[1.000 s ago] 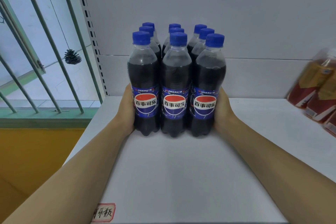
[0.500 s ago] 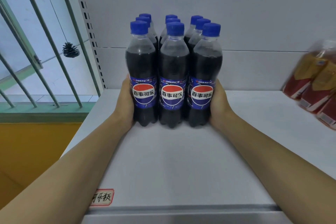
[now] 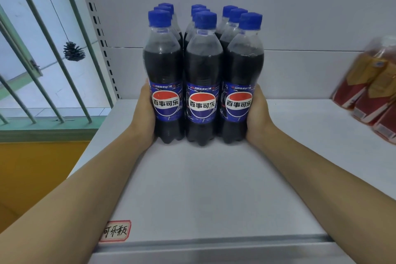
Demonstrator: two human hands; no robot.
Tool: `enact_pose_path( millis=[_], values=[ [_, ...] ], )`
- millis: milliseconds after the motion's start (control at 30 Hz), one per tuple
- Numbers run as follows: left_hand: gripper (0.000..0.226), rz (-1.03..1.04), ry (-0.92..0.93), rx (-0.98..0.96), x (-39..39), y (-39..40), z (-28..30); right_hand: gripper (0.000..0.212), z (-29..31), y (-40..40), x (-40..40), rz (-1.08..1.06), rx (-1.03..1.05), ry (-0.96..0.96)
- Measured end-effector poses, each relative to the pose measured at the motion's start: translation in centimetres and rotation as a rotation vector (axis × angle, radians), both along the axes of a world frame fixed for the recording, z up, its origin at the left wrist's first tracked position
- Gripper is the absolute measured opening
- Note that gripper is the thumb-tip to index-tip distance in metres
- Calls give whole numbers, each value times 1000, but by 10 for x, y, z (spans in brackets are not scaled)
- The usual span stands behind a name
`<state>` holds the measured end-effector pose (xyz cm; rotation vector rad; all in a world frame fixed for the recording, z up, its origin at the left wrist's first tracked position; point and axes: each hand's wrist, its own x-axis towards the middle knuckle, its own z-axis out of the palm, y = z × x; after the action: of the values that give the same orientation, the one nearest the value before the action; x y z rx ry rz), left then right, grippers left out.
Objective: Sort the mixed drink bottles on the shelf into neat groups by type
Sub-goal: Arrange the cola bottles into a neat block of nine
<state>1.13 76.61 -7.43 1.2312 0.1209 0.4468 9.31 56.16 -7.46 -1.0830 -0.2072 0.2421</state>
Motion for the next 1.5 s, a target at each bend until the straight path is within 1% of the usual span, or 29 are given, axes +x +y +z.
enact_pose_path(
  millis=[100, 200, 300, 500, 700, 767, 833, 867, 933, 1000, 1033, 1100, 1167, 1233, 1367, 1500],
  values=[
    [55, 5, 1, 4, 1, 1, 0, 63, 1, 0, -1, 1, -7, 4],
    [55, 21, -5, -2, 1, 0, -1, 51, 2, 1, -1, -3, -28, 0],
    [55, 48, 0, 2, 1, 0, -2, 47, 2, 1, -1, -4, -43, -10],
    [57, 84, -20, -30, -2, -6, -1, 47, 0, 0, 1, 16, -59, -6],
    [45, 139, 16, -59, 0, -4, -6, 46, -2, -2, 5, 30, -62, -9],
    [47, 116, 20, -56, 2, -3, -6, 50, -4, -2, 6, 46, -48, -2],
    [53, 57, 27, -75, 2, -1, -7, 61, -3, -4, 4, 84, -34, 15],
    [52, 29, 34, -91, 1, 3, -6, 61, -2, -6, 6, 101, -21, 23],
    [46, -14, 39, -121, -1, 12, -2, 53, 4, -13, 12, 70, 21, 47],
    [51, -28, 42, -140, -1, 19, 6, 60, 9, -18, 22, 40, 3, 17],
    [51, -13, 47, -143, 0, 18, 8, 63, 9, -17, 26, 34, -24, 5],
    [46, 49, 65, -118, 7, 16, 8, 62, 7, -14, 29, 43, -53, 34],
    [54, 95, 84, -98, 14, 9, 6, 66, 4, -6, 25, 112, -94, 61],
    [58, 124, 105, -76, 18, 10, 0, 72, 0, 0, 25, 112, -116, 79],
    [57, 122, 107, -75, 18, 11, 1, 70, -4, 3, 30, 86, -84, 85],
    [59, 127, 102, -68, 11, 7, 6, 69, -2, 3, 27, 121, -62, 56]
  ],
)
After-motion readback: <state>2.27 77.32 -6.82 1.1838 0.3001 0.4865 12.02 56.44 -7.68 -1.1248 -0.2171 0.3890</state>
